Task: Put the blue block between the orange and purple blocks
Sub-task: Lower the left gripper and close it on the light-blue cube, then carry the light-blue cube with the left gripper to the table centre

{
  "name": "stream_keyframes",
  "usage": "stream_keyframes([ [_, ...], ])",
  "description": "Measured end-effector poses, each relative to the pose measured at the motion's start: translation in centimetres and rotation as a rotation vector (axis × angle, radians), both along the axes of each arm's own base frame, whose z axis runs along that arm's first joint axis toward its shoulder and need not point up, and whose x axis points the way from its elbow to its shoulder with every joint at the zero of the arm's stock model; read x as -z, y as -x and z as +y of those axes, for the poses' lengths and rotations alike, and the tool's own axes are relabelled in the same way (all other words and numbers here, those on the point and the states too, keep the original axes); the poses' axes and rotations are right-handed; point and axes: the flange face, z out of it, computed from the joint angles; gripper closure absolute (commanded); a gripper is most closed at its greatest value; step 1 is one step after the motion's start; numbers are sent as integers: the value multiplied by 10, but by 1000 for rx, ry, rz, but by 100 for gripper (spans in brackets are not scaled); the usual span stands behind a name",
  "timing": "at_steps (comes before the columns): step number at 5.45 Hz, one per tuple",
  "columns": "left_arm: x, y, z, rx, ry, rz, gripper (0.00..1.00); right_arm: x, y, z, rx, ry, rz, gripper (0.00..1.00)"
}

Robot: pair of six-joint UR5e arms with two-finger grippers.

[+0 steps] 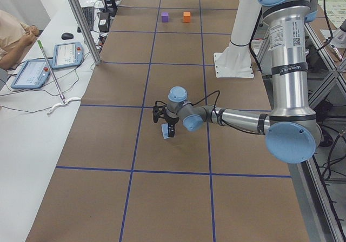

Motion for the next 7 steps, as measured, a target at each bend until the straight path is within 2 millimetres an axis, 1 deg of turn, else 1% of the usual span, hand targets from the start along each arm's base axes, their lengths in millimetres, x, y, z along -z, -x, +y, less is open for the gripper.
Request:
stream_keyframes([
  [1, -3, -6, 2, -9, -2, -8, 3, 0, 0, 0, 0, 1, 0, 0],
  [2, -6, -11, 2, -12, -7, -21, 11, -1, 0, 0, -1, 2, 0, 0],
  [3, -8, -13, 1, -10, -14, -30, 35, -1, 0, 0, -1, 3, 0, 0],
  [4, -8, -13, -1, -2, -28, -39, 86, -2, 0, 0, -1, 3, 0, 0],
  [5, -5, -14, -3, -6, -58, -48, 100, -2, 0, 1, 0, 4, -1, 0],
  [6, 6, -17, -7, -28, -104, -43, 100, -2, 0, 1, 0, 2, -3, 0],
  [7, 30, -19, -10, -35, -153, -15, 100, -2, 0, 1, 1, 2, -4, 0],
])
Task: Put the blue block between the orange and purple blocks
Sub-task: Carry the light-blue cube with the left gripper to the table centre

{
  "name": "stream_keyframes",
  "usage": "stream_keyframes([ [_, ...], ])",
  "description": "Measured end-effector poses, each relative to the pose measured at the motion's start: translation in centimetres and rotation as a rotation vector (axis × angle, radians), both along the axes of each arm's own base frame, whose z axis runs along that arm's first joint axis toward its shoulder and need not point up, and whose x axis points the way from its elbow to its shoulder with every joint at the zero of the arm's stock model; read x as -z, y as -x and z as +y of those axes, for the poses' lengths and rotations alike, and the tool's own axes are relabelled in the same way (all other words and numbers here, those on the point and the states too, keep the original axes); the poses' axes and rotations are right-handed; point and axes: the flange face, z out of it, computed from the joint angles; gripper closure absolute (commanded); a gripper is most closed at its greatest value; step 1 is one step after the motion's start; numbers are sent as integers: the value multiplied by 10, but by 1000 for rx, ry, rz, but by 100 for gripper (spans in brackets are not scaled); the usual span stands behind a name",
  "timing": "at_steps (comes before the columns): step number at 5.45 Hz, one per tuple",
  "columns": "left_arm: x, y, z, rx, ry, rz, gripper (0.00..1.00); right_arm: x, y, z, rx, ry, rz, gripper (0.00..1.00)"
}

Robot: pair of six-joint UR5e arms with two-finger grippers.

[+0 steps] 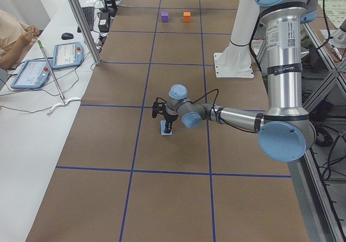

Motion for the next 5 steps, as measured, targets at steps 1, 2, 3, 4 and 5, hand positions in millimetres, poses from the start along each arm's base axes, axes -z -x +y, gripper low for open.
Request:
stream_keyframes([
  [1, 40, -7, -8, -2, -60, 52, 100, 1, 0, 0, 0, -1, -1, 0],
  [2, 85, -24, -24, -1, -104, 99, 100, 1, 0, 0, 0, -1, -2, 0],
  [3, 147, -58, -48, -7, -106, 120, 100, 1, 0, 0, 1, -1, -2, 0],
  [4, 216, -108, -63, -40, -72, 105, 100, 0, 0, 1, 1, 0, -2, 0],
  [5, 280, -163, -62, -89, -41, 82, 100, 0, 0, 1, 1, 1, -3, 0],
])
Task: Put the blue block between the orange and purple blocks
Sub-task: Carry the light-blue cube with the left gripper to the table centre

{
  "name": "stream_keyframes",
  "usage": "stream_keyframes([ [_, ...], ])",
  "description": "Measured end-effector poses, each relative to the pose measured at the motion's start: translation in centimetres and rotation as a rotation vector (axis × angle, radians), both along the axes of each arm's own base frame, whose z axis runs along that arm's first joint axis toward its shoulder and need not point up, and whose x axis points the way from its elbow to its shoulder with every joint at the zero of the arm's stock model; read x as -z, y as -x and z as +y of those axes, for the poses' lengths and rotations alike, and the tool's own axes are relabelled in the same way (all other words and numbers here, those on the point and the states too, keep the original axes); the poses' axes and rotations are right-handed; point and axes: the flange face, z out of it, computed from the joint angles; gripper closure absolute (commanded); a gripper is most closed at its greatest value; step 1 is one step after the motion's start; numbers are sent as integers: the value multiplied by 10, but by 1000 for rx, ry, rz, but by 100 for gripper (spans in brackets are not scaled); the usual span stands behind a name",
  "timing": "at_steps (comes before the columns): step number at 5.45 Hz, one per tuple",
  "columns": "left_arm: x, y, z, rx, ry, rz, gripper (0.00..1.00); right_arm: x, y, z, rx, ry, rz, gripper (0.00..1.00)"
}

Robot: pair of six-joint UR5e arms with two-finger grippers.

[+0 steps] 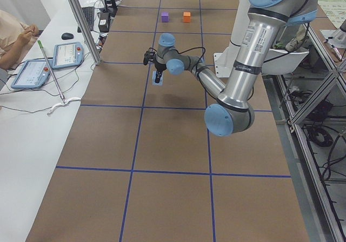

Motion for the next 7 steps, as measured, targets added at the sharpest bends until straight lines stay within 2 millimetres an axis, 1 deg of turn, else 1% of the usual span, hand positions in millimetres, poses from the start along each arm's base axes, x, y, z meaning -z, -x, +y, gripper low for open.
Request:
stream_keyframes([
  [1, 43, -56, 8, -22, 22, -17, 100, 0, 0, 0, 0, 0, 0, 0],
  [2, 77, -122, 14, -18, 51, -37, 93, 0, 0, 1, 0, -1, 0, 0],
  [3, 101, -168, 11, -14, 75, -58, 74, 0, 0, 1, 0, -1, -1, 0],
  [4, 111, -193, 10, -15, 89, -72, 41, 0, 1, 1, 2, 0, -5, 0],
  [5, 112, -202, 11, -17, 91, -82, 0, 0, 1, 1, 4, 1, -12, 0],
  [6, 110, -208, 14, -3, 77, -97, 0, 0, 1, 2, 6, 2, -17, 0],
  [7, 113, -211, 19, 21, 50, -103, 1, 1, 2, 2, 7, 2, -22, 0],
])
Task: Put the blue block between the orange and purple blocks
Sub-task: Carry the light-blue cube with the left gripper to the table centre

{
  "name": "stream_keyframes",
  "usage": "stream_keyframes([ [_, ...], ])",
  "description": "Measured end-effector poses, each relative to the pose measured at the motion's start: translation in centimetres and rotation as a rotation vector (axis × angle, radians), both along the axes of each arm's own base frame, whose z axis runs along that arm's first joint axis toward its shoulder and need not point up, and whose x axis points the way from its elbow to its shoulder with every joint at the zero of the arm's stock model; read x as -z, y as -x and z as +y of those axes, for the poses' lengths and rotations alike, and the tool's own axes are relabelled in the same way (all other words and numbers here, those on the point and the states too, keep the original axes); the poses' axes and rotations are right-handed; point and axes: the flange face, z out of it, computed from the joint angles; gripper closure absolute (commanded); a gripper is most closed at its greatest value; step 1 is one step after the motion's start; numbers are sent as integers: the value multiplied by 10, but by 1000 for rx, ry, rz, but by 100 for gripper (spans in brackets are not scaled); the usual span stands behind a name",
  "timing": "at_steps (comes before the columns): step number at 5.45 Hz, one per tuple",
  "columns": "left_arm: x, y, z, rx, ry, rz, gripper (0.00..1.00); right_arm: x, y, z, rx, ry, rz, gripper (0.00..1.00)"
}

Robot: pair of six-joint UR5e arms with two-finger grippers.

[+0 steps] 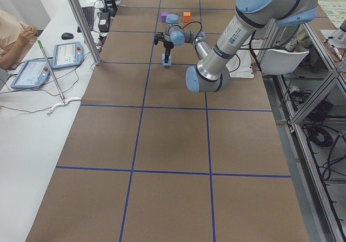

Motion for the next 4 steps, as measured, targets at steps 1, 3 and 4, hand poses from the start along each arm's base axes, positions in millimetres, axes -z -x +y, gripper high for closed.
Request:
stream_keyframes([
  [1, 19, 20, -6, 26, -32, 31, 1, 6, 1, -2, -7, -2, -12, 0],
  [3, 49, 141, -48, -30, -56, 63, 0, 72, 32, -24, -91, 49, -136, 0],
  [4, 28, 203, -59, -68, -70, 43, 0, 126, 78, -37, -137, 115, -202, 0],
])
